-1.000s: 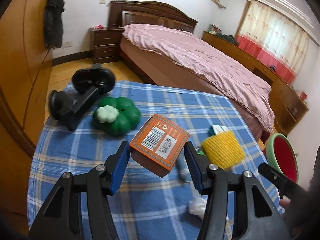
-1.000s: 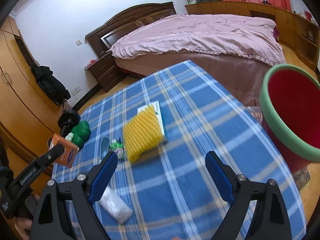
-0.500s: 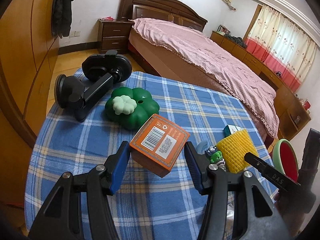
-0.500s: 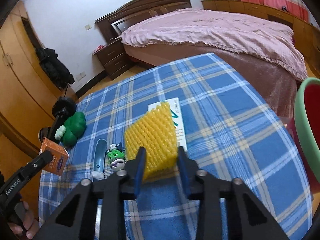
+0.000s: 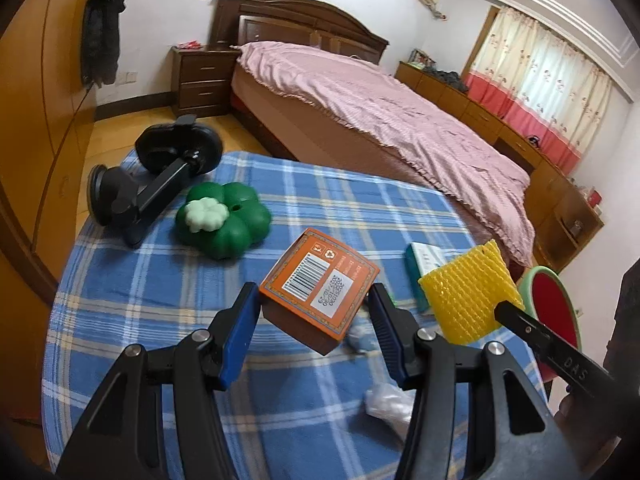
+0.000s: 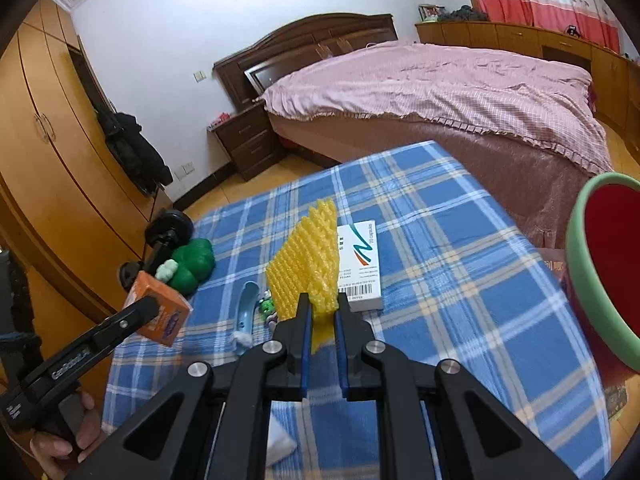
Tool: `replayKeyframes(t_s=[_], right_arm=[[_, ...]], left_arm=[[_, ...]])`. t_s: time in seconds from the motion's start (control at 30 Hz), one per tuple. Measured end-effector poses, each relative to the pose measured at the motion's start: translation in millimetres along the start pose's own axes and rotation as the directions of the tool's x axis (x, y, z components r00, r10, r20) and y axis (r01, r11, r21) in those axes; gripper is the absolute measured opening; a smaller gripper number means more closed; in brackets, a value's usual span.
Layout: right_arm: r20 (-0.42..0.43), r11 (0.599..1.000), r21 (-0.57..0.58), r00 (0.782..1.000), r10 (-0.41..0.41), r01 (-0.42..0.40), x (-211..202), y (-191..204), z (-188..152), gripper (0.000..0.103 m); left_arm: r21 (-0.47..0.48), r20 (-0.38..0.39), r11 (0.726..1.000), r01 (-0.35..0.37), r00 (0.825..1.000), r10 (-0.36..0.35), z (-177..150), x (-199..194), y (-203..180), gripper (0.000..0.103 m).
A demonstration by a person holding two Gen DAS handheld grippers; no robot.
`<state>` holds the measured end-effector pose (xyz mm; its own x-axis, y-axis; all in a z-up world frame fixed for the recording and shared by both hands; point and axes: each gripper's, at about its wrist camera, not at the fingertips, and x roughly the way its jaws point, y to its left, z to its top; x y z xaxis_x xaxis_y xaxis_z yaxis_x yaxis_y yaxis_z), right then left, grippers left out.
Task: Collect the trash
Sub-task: 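Carry the orange box and yellow foam net over the red bucket and release both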
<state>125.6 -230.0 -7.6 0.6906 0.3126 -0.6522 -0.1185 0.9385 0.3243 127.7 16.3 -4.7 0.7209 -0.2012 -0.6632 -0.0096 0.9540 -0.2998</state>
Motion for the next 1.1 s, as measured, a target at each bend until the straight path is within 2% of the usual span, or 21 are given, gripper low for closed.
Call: replayKeyframes(t_s=[0.3,0.43,0.57,0.83,1.1], right_arm=[[0.106,0.997,0.082,0.994,-0.021,0.013,-62,-22,-15,0.012],[0.162,0.993,0.110,0.985,-0.058,0.040,-90,-37,-19,0.012],[0.236,0.982,0.173,0.965,-0.112,0.072,-123,-64,-23,0.012],[0.316,0.953,0.279,0.926,-0.208,0.118,-165,-117,-28,0.012],[0.321,0.909,0.390,0.903,-0.284,0.148,-182,-172,-38,0.012]], left_arm=[[0.067,-0.021,0.994,0.084,0.996,-0.082,-5,-16,-43,0.056],[0.097,-0.046,0.987,0.129,0.991,-0.125,-9,-19,-67,0.056],[0.130,-0.056,0.977,0.170,0.985,-0.164,-9,-21,-93,0.056],[0.232,-0.095,0.942,0.243,0.969,-0.227,-12,-15,-161,0.056],[0.312,-0.168,0.890,0.333,0.941,-0.293,-23,7,-231,0.056]])
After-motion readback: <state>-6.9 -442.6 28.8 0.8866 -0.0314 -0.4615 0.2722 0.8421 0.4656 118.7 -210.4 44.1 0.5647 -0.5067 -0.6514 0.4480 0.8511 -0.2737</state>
